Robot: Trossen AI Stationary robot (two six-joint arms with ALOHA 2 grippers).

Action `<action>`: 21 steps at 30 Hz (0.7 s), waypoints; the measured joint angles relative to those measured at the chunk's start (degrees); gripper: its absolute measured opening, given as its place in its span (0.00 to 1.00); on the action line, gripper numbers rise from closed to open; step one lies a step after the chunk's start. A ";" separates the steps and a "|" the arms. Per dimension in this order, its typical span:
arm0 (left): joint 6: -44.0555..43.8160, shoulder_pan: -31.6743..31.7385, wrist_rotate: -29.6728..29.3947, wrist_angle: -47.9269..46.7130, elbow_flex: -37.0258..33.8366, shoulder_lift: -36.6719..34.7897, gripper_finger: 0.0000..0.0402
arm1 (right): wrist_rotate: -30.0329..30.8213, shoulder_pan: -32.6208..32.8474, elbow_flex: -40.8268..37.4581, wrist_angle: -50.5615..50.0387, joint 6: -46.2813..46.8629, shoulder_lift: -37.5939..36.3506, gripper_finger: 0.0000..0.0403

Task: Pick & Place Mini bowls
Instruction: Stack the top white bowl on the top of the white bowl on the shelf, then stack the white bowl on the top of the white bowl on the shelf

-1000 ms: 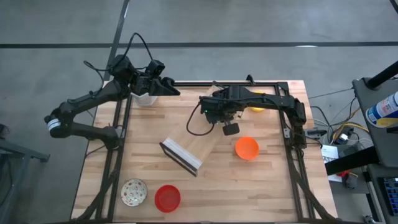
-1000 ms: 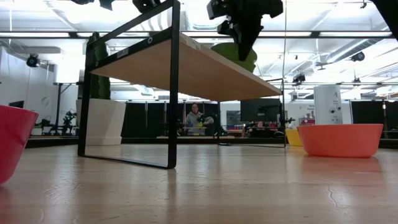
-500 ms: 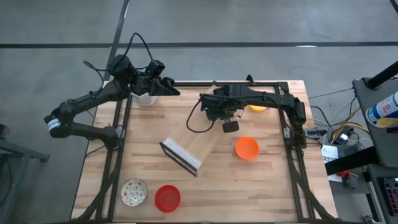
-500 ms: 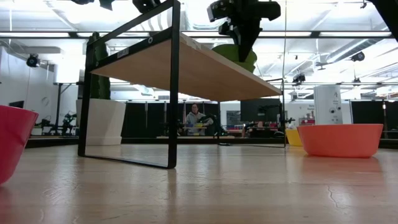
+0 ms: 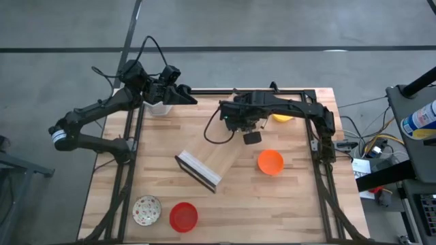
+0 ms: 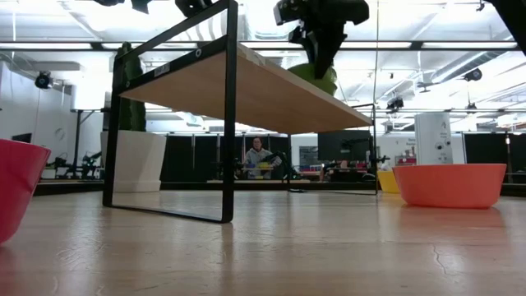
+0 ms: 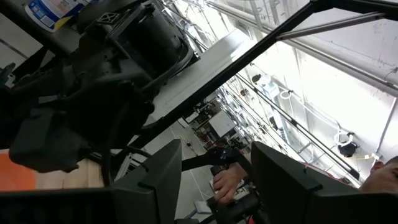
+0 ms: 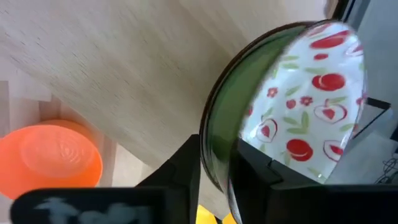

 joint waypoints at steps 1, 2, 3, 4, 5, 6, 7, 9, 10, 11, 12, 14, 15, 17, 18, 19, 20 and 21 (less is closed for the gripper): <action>0.00 0.00 0.00 0.01 -0.01 0.00 0.46 | 0.18 0.00 0.60 0.04 0.07 0.00 0.20; 0.00 0.00 0.00 0.00 -0.02 0.00 0.46 | 0.19 0.00 1.27 0.06 0.17 0.00 0.20; 0.00 0.00 0.00 0.00 0.00 0.00 0.46 | 0.19 0.02 1.91 0.04 0.17 -0.13 0.21; 0.00 0.00 0.00 0.02 0.00 0.00 0.46 | 0.19 0.02 2.56 0.06 0.13 -0.32 0.21; 0.00 0.00 0.00 0.00 0.00 0.00 0.46 | 0.21 0.02 3.33 0.05 0.10 -0.51 0.21; 0.00 0.00 0.00 0.02 0.00 0.00 0.46 | 0.20 0.02 4.15 0.03 0.16 -0.67 0.21; 0.00 0.00 0.00 0.01 0.00 0.00 0.46 | 0.23 0.02 4.90 0.06 0.63 -0.85 0.21; 0.00 0.00 0.00 0.02 0.00 0.00 0.46 | 0.30 0.00 6.21 0.04 2.09 -0.94 0.20; 0.00 -0.05 0.00 0.02 0.00 0.00 0.46 | 0.30 -0.04 6.70 0.06 2.57 -0.94 0.19; 0.00 -0.19 0.00 0.01 0.00 0.00 0.46 | 0.30 -0.07 7.19 0.04 3.32 -0.94 0.19; -0.02 -0.38 0.00 0.01 0.00 0.00 0.46 | 0.28 -0.07 7.69 0.05 4.14 -0.94 0.19; -0.18 -0.89 0.00 0.00 0.00 0.00 0.46 | 0.28 -0.07 8.78 0.06 5.88 -0.98 0.18; -0.54 -1.25 0.00 0.00 0.00 0.00 0.46 | 0.28 -0.07 9.30 0.06 6.94 -1.05 0.18; -1.01 -2.19 -0.02 -0.04 0.00 0.00 0.46 | 0.28 -0.07 10.29 0.10 9.45 -1.07 0.18; -1.01 -2.80 -0.01 -0.10 0.00 0.00 0.46 | 0.20 -0.07 10.70 0.11 10.54 -1.07 0.18; -1.03 -3.55 -0.02 -0.35 0.00 0.00 0.46 | 0.07 -0.07 11.08 0.18 11.53 -1.07 0.19; -1.03 -4.38 0.00 -0.71 -0.01 -0.03 0.46 | -0.27 -0.07 11.48 0.18 12.21 -1.07 0.19; -1.01 -5.22 0.00 -0.97 -0.02 -0.14 0.46 | -0.69 -0.07 11.92 0.18 12.80 -1.07 0.19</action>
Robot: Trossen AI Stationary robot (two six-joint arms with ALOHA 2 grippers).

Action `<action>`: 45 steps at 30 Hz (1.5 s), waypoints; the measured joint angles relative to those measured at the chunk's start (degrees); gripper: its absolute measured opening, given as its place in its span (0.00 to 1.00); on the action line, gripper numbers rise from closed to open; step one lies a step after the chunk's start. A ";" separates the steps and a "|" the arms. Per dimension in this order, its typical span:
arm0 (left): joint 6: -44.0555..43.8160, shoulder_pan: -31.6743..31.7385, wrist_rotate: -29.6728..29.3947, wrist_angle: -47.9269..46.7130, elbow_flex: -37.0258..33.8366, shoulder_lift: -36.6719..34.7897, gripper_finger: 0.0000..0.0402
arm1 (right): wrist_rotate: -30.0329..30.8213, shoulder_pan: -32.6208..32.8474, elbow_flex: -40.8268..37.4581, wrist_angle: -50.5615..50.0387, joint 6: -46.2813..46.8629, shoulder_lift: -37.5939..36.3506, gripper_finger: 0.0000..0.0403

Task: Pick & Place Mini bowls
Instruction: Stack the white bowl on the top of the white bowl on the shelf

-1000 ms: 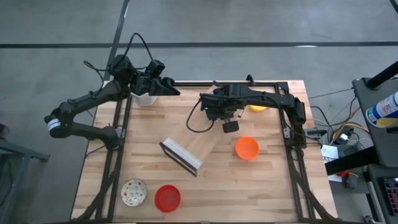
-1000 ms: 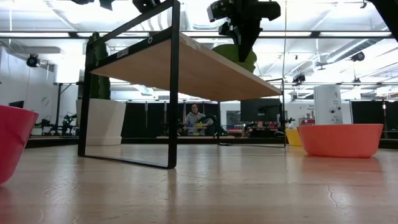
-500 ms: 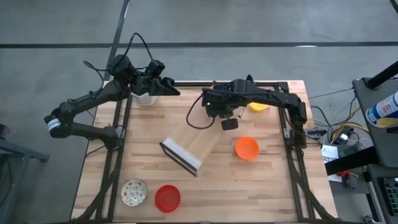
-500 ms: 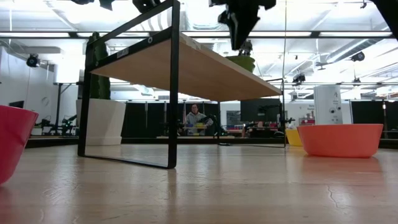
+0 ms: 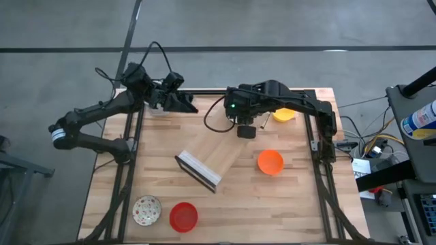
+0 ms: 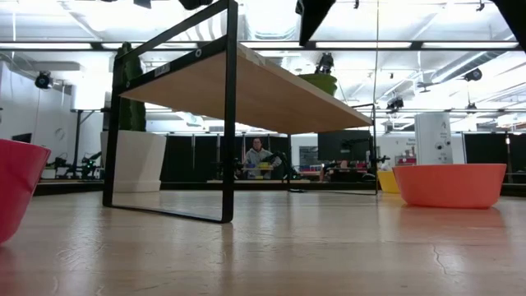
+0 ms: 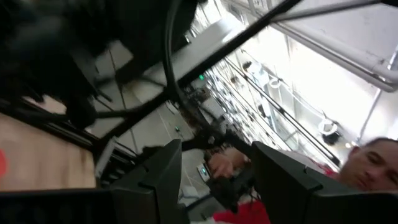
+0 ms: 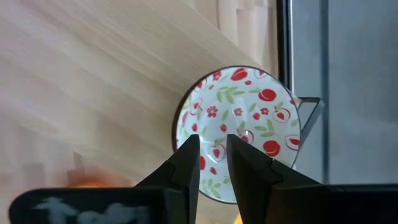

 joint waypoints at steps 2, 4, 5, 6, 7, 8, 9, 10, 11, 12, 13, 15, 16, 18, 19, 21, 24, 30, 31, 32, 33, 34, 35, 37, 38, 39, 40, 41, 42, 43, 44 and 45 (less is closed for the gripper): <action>0.15 -1.83 0.00 -0.68 0.00 -0.37 0.46 | -1.26 0.00 0.81 0.01 0.51 0.00 0.20; 0.33 -3.70 0.03 -2.33 0.00 -1.09 0.46 | -2.27 0.00 1.45 -0.02 0.82 0.00 0.20; 0.71 -4.54 0.26 -3.39 0.00 -1.61 0.46 | -2.51 0.00 1.70 0.01 1.22 0.00 0.20; 1.09 -5.39 0.78 -4.49 0.00 -2.12 0.46 | -2.59 0.00 1.81 0.05 1.55 0.00 0.20; 1.55 -6.27 1.54 -5.58 0.00 -2.67 0.46 | -2.64 0.00 1.83 0.01 1.70 0.00 0.20; 1.91 -7.16 1.73 -7.11 0.00 -3.46 0.46 | -2.64 -0.01 1.83 0.01 1.75 0.00 0.19; 2.17 -7.90 1.90 -8.64 0.00 -4.28 0.46 | -2.64 -0.02 1.83 0.01 1.75 -0.09 0.19; 2.56 -8.70 1.92 -10.24 0.00 -5.11 0.46 | -2.64 -0.02 1.83 0.02 1.75 -0.11 0.18; 2.93 -9.58 1.93 -12.15 0.00 -6.00 0.46 | -2.64 -0.02 1.83 0.04 1.73 -0.11 0.18; 3.68 -10.38 1.71 -14.57 0.00 -6.76 0.46 | -2.64 -0.02 1.83 0.06 1.69 -0.18 0.17; 4.71 -11.14 0.85 -17.49 0.00 -7.53 0.46 | -2.64 -0.02 1.83 0.06 1.69 -0.21 0.17; 7.68 -12.95 -1.69 -24.70 0.00 -8.89 0.46 | -2.64 -0.02 1.83 0.06 1.79 -0.26 0.17; 9.54 -13.97 -3.08 -28.92 0.00 -9.48 0.46 | -2.64 -0.02 1.83 0.06 1.82 -0.26 0.17; 13.37 -16.18 -5.76 -38.12 0.00 -10.48 0.46 | -2.64 -0.02 1.83 0.06 1.82 -0.30 0.18; 15.44 -17.32 -7.21 -42.84 0.00 -10.92 0.46 | -2.64 0.00 1.81 0.06 1.85 -0.44 0.18; 18.70 -20.00 -10.59 -51.91 0.00 -11.74 0.46 | -2.69 0.17 1.79 0.08 1.99 -0.60 0.18; 20.94 -24.50 -15.58 -62.43 0.00 -12.49 0.46 | -2.94 0.29 1.79 0.09 1.99 -0.93 0.17; 21.67 -34.19 -23.99 -74.71 0.00 -12.23 0.46 | -4.17 0.46 1.79 0.17 1.91 -0.96 0.16; 21.74 -35.87 -25.44 -76.66 0.00 -11.98 0.46 | -4.17 0.50 1.79 0.17 1.91 -0.96 0.16; 22.20 -37.50 -26.85 -78.57 0.00 -11.62 0.46 | -4.17 0.57 1.79 0.21 1.95 -0.96 0.16; 22.78 -39.28 -28.26 -80.22 0.00 -11.24 0.46 | -4.17 0.62 1.79 0.21 1.95 -0.96 0.16; 23.38 -40.97 -29.87 -81.90 0.00 -10.87 0.46 | -4.19 0.66 1.79 0.21 1.97 -0.96 0.16; 23.78 -42.56 -31.90 -83.78 0.00 -10.45 0.46 | -4.20 0.76 1.79 0.23 1.97 -0.96 0.16; 24.47 -45.37 -34.67 -86.61 0.00 -9.39 0.46 | -4.19 0.90 1.79 0.23 1.97 -0.96 0.16; 24.64 -46.56 -35.67 -87.41 0.00 -8.73 0.46 | -4.17 1.05 1.79 0.21 2.02 -0.96 0.16; 24.70 -47.74 -36.68 -88.17 0.00 -8.08 0.46 | -4.17 1.17 1.79 0.22 2.32 -0.96 0.15; 24.71 -48.85 -37.66 -88.97 0.00 -7.33 0.46 | -4.18 1.27 1.79 0.21 2.74 -0.96 0.15; 24.63 -49.84 -38.18 -89.75 0.00 -6.57 0.46 | -4.24 1.42 1.79 0.23 3.20 -0.96 0.15; 24.38 -50.75 -38.43 -90.18 -0.09 -5.76 0.46 | -4.26 1.53 1.77 0.21 3.47 -0.96 0.15; 24.23 -51.58 -38.46 -90.11 -0.49 -5.00 0.46 | -4.33 1.65 1.77 0.21 3.69 -0.96 0.15; 24.00 -52.30 -38.47 -90.04 -1.18 -4.32 0.46 | -4.32 1.78 1.77 0.21 3.81 -0.96 0.15; 23.87 -52.89 -38.51 -90.13 -2.14 -3.69 0.46 | -4.32 1.87 1.77 0.20 4.09 -0.96 0.15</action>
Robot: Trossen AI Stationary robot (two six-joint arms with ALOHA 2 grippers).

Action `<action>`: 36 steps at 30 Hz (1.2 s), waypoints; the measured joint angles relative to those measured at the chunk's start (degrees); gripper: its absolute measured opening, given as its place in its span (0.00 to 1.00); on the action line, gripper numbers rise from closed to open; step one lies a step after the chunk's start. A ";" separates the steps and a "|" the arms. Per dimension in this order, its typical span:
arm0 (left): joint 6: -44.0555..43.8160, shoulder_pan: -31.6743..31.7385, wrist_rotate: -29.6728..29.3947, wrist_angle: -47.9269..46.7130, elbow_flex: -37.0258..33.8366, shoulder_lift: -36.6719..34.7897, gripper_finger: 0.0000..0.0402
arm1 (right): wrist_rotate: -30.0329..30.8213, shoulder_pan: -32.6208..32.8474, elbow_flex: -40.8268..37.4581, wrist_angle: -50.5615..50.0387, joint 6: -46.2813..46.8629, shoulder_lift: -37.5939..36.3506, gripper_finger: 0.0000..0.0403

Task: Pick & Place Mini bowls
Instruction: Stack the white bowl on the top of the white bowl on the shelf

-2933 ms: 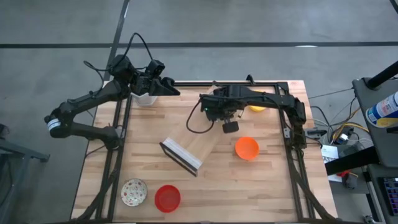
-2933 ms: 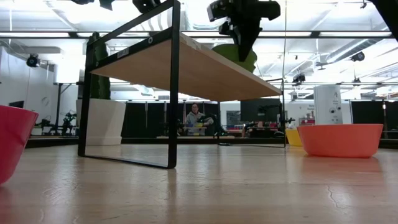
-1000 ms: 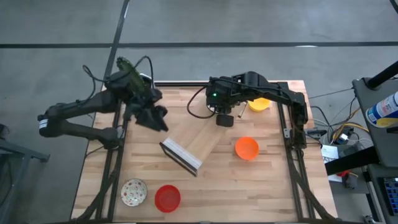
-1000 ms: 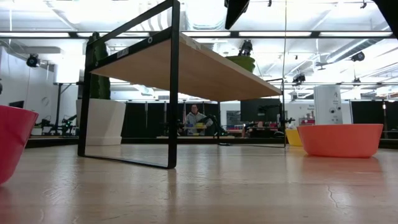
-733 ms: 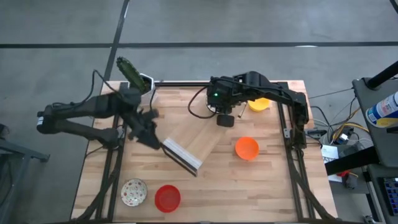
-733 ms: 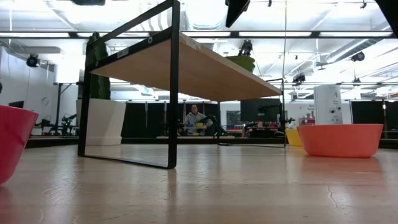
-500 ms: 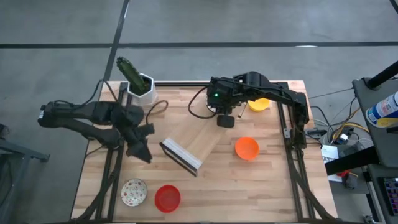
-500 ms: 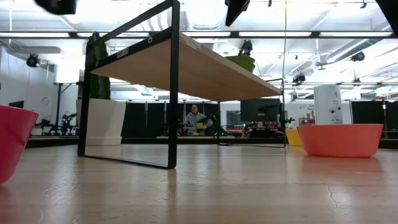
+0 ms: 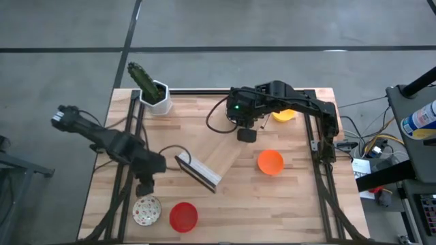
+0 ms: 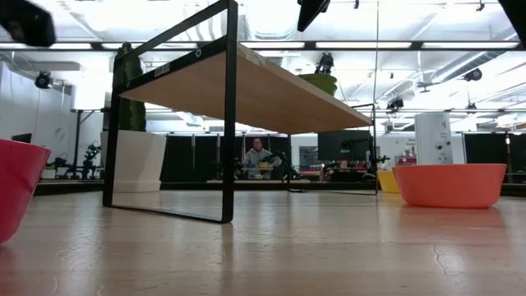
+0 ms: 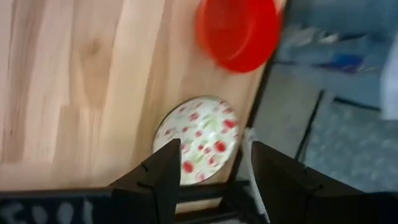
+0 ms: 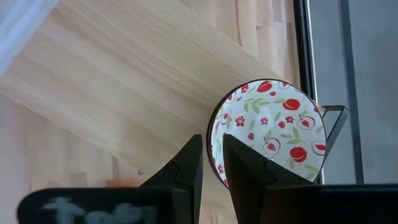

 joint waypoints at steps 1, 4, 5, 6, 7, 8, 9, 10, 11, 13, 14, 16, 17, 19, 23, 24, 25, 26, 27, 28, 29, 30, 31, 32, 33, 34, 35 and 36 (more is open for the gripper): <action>-0.10 -0.46 -0.08 -0.20 -1.01 0.58 0.46 | 0.00 0.13 0.00 0.01 0.31 0.00 0.15; -0.36 -1.92 -0.15 -0.13 -4.41 2.04 0.46 | 0.03 0.63 0.00 -0.01 0.83 0.00 0.15; -0.62 -2.25 -0.13 -0.16 -5.48 2.33 0.46 | 0.00 0.76 0.00 -0.03 0.86 0.00 0.15; -0.88 -2.50 -0.13 -0.13 -6.42 2.54 0.46 | 0.04 1.00 0.00 -0.03 0.87 0.00 0.15; -1.02 -2.67 -0.11 -0.12 -7.24 2.73 0.46 | 0.01 1.10 0.00 -0.03 0.88 0.00 0.15; -1.17 -2.77 -0.13 -0.08 -8.17 2.90 0.46 | 0.04 1.31 0.00 -0.03 0.88 0.00 0.15; -1.57 -2.91 -0.13 -0.02 -9.13 3.04 0.46 | 0.05 1.40 0.00 -0.05 0.88 0.00 0.15; -2.11 -3.12 -0.09 0.10 -10.04 3.17 0.46 | 0.07 1.58 0.00 -0.05 0.88 0.00 0.15; -2.19 -3.31 0.14 0.46 -10.96 3.23 0.46 | 0.10 1.68 0.00 -0.05 0.88 0.00 0.15; -2.40 -4.05 0.75 1.29 -12.65 3.38 0.46 | 0.12 1.91 0.00 -0.06 0.90 0.00 0.15; -2.63 -4.45 0.80 1.90 -13.45 3.43 0.46 | 0.12 2.05 0.00 -0.08 0.97 0.00 0.15; -3.05 -5.21 0.81 3.78 -15.04 3.44 0.46 | 0.12 2.23 0.00 -0.06 1.19 0.00 0.15; -3.26 -5.48 0.81 4.83 -15.75 3.44 0.46 | 0.13 2.28 -0.01 -0.07 1.20 0.00 0.15; -3.59 -5.88 0.94 7.35 -16.91 3.44 0.46 | 0.12 2.28 -0.01 -0.08 1.31 0.00 0.15; -4.94 -6.73 0.94 10.60 -18.92 3.44 0.46 | 0.14 2.26 -0.02 -0.04 1.35 0.00 0.15; -5.01 -6.96 0.94 11.04 -19.44 3.44 0.46 | 0.14 2.26 -0.02 -0.03 1.40 0.00 0.15; -5.06 -7.15 0.94 11.44 -19.81 3.44 0.46 | 0.14 2.26 -0.02 -0.03 1.55 0.00 0.15; -5.24 -7.40 0.95 12.04 -20.25 3.44 0.46 | 0.14 2.26 -0.02 -0.03 1.67 0.00 0.15; -5.41 -7.60 0.96 12.61 -20.59 3.44 0.46 | 0.14 2.26 -0.02 -0.01 1.90 0.00 0.15; -5.51 -7.81 1.12 13.45 -20.93 3.44 0.46 | 0.14 2.26 -0.02 -0.01 1.97 0.00 0.15; -5.62 -7.98 1.41 14.91 -21.35 3.44 0.46 | 0.16 2.26 -0.02 -0.01 1.97 0.00 0.15; -5.95 -8.15 1.61 16.50 -21.73 3.44 0.46 | 0.16 2.26 -0.02 0.01 1.97 0.00 0.15; -6.41 -8.35 1.91 18.12 -22.19 3.44 0.46 | 0.16 2.26 -0.02 0.01 1.99 0.00 0.15; -6.89 -8.54 2.09 19.52 -22.62 3.44 0.46 | 0.16 2.26 -0.02 0.01 1.99 0.00 0.15; -7.49 -8.71 2.15 20.72 -23.04 3.44 0.46 | 0.16 2.26 -0.02 0.03 1.99 0.00 0.15; -7.94 -8.80 2.10 21.32 -23.32 3.44 0.46 | 0.16 2.26 -0.02 0.03 1.99 0.00 0.15; -8.22 -8.89 1.96 21.38 -23.51 3.44 0.46 | 0.16 2.26 -0.02 0.03 1.99 0.00 0.15; -8.49 -8.89 1.90 21.34 -23.78 3.46 0.46 | 0.16 2.26 -0.02 0.03 1.99 0.00 0.15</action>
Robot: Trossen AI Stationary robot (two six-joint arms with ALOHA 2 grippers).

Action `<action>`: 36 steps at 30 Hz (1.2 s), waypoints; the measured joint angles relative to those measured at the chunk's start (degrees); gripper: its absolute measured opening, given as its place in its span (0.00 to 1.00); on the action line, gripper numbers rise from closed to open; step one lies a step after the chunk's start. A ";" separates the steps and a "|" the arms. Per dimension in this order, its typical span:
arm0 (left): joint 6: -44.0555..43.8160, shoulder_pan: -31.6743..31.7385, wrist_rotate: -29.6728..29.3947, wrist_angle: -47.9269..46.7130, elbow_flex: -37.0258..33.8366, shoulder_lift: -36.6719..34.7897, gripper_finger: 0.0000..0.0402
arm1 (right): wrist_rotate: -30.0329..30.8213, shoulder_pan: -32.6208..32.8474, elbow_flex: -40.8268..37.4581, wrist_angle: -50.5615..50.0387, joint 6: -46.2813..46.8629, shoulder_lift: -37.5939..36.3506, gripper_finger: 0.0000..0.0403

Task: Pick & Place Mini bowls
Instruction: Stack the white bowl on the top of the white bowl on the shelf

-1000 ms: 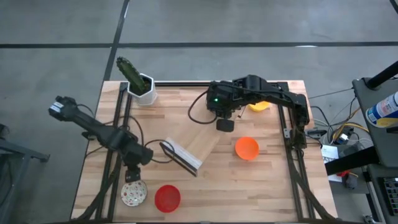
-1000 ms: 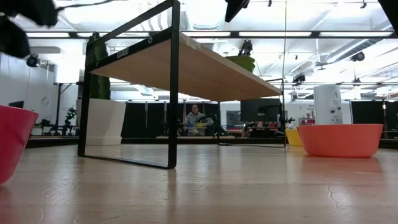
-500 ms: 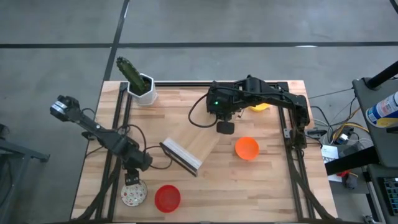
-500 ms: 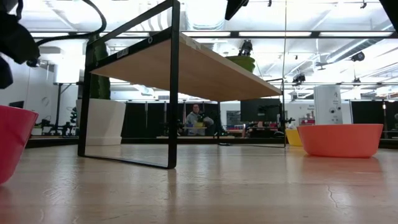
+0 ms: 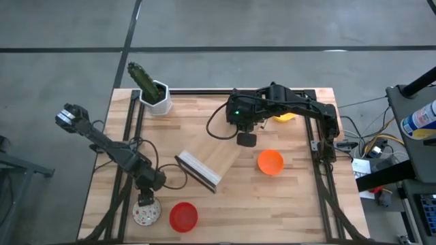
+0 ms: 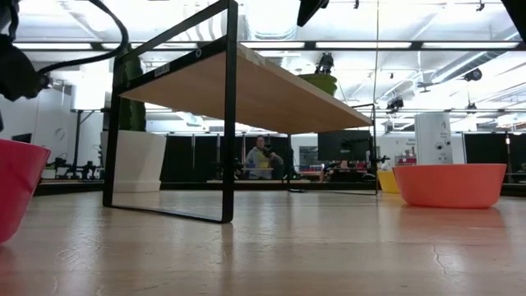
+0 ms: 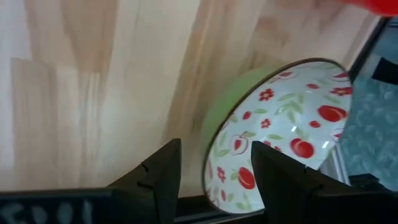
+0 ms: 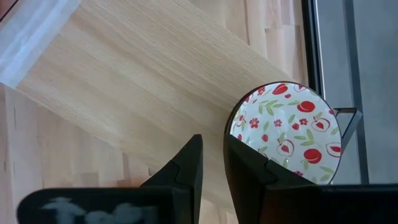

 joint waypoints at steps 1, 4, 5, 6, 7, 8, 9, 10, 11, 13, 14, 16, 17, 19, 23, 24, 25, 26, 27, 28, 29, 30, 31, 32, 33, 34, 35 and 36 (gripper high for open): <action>-0.03 0.00 -0.02 0.00 -0.27 0.02 0.46 | 0.00 0.00 0.00 0.03 0.00 0.00 0.15; -0.11 0.02 -0.09 0.05 -1.27 0.04 0.46 | 0.00 0.00 0.00 0.23 -0.02 0.00 0.15; -0.10 0.02 -0.10 0.04 -1.67 0.04 0.46 | 0.00 0.00 0.00 0.38 -0.02 0.00 0.15; -0.22 0.02 -0.21 0.10 -2.09 0.04 0.46 | 0.00 0.00 0.00 0.54 -0.02 0.00 0.15; -0.80 0.02 -0.31 0.08 -2.53 0.04 0.46 | 0.00 0.00 0.00 0.69 -0.02 0.00 0.15; -1.38 0.02 -0.27 0.24 -2.99 0.04 0.46 | 0.00 0.00 0.00 0.80 -0.02 0.00 0.15; -1.94 0.02 -0.11 0.42 -3.36 0.04 0.46 | 0.00 0.00 0.00 0.88 -0.02 0.00 0.15; -2.29 0.02 0.12 0.47 -3.56 0.04 0.46 | 0.00 0.00 0.00 0.91 -0.02 0.00 0.15; -2.52 0.02 0.39 0.61 -3.70 0.04 0.46 | 0.00 0.00 0.00 0.90 -0.02 0.00 0.15; -2.55 0.02 0.69 1.06 -3.81 0.05 0.43 | 0.00 0.00 0.00 0.92 -0.02 0.00 0.15; -2.55 0.02 0.88 1.47 -3.81 0.04 0.41 | 0.00 0.00 0.00 0.92 -0.02 0.00 0.15; -2.57 0.02 1.38 1.79 -3.81 0.04 0.35 | 0.00 0.00 0.00 0.94 -0.02 0.00 0.15; -2.64 0.02 1.70 1.82 -3.81 0.06 0.31 | 0.00 0.00 0.00 0.97 -0.02 0.00 0.15; -2.94 0.02 2.10 2.21 -3.81 0.04 0.23 | 0.00 0.00 0.00 1.11 -0.02 0.00 0.15; -3.54 0.02 2.42 3.52 -3.83 0.04 0.04 | 0.01 0.00 0.00 1.42 -0.04 0.00 0.15; -3.99 0.02 2.55 4.18 -3.85 0.04 0.03 | 0.00 0.00 0.00 1.42 -0.04 0.00 0.15; -4.04 0.01 2.42 4.98 -3.85 0.04 0.02 | 0.02 0.00 0.00 1.47 -0.04 0.00 0.15; -4.44 0.04 2.54 5.51 -3.88 0.05 0.02 | 0.02 0.00 0.00 1.54 -0.04 0.00 0.15; -4.61 0.04 2.84 6.00 -3.90 0.07 0.02 | 0.02 0.00 0.00 1.55 -0.04 0.00 0.15; -4.94 0.07 3.43 6.46 -3.91 0.06 0.02 | 0.02 0.00 0.00 1.56 -0.04 0.00 0.15; -5.30 0.09 4.33 6.70 -3.90 0.00 0.01 | 0.02 0.00 0.00 1.57 -0.04 0.00 0.15; -5.80 0.06 5.15 6.64 -3.87 -0.12 0.01 | 0.02 0.00 0.00 1.57 -0.04 0.00 0.15; -6.22 0.04 5.88 6.49 -3.80 -0.29 0.01 | 0.02 0.00 0.00 1.57 -0.04 0.00 0.15; -6.58 0.02 6.76 6.49 -3.66 -0.48 0.01 | 0.02 0.00 0.00 1.59 -0.04 0.00 0.15; -6.94 0.02 7.66 6.61 -3.52 -0.79 0.01 | 0.02 0.00 0.00 1.62 -0.04 0.00 0.15; -7.36 0.04 8.71 6.63 -3.35 -1.23 0.01 | 0.02 0.00 0.00 1.61 -0.04 0.00 0.15; -7.90 0.04 10.06 6.59 -3.17 -1.66 0.01 | 0.02 -0.01 0.00 1.62 -0.04 0.00 0.15; -8.44 0.04 11.17 6.57 -2.94 -2.08 0.01 | 0.02 0.00 0.00 1.61 -0.04 0.00 0.15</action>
